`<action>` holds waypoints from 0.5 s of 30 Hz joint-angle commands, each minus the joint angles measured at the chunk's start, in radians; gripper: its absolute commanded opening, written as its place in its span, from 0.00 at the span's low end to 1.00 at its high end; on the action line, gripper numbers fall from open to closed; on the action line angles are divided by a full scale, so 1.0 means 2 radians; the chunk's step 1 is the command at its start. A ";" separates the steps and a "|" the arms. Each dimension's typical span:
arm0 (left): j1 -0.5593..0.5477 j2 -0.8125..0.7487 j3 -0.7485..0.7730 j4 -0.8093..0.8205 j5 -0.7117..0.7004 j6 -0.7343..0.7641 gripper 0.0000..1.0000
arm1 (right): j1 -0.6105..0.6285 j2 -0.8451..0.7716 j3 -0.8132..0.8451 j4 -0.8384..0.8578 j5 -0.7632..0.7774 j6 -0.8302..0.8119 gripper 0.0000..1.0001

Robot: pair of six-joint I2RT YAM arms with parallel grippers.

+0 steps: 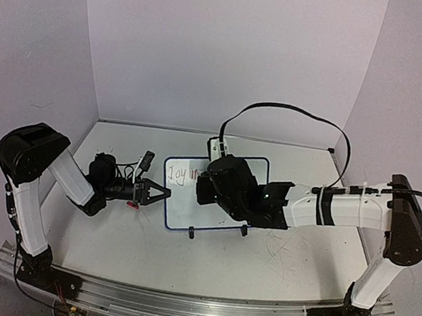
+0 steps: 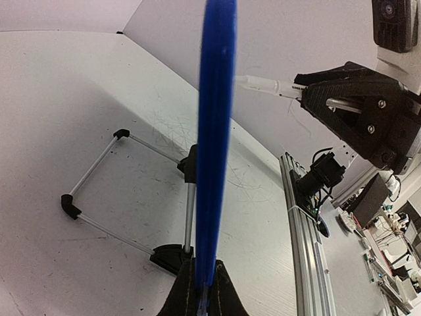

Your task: Write a sentence on the whiteboard

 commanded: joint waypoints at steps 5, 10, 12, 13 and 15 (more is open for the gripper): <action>0.003 -0.015 -0.007 0.007 0.014 -0.008 0.00 | -0.005 -0.013 0.000 0.009 0.030 0.010 0.00; 0.003 -0.016 -0.007 0.007 0.014 -0.008 0.00 | -0.005 -0.018 -0.009 0.002 0.029 0.020 0.00; 0.003 -0.016 -0.007 0.007 0.014 -0.007 0.00 | -0.005 -0.019 -0.012 -0.001 0.029 0.024 0.00; 0.003 -0.016 -0.007 0.007 0.014 -0.008 0.00 | -0.005 -0.020 -0.013 -0.002 0.029 0.025 0.00; 0.003 -0.016 -0.007 0.007 0.014 -0.008 0.00 | -0.005 -0.022 -0.015 -0.004 0.029 0.029 0.00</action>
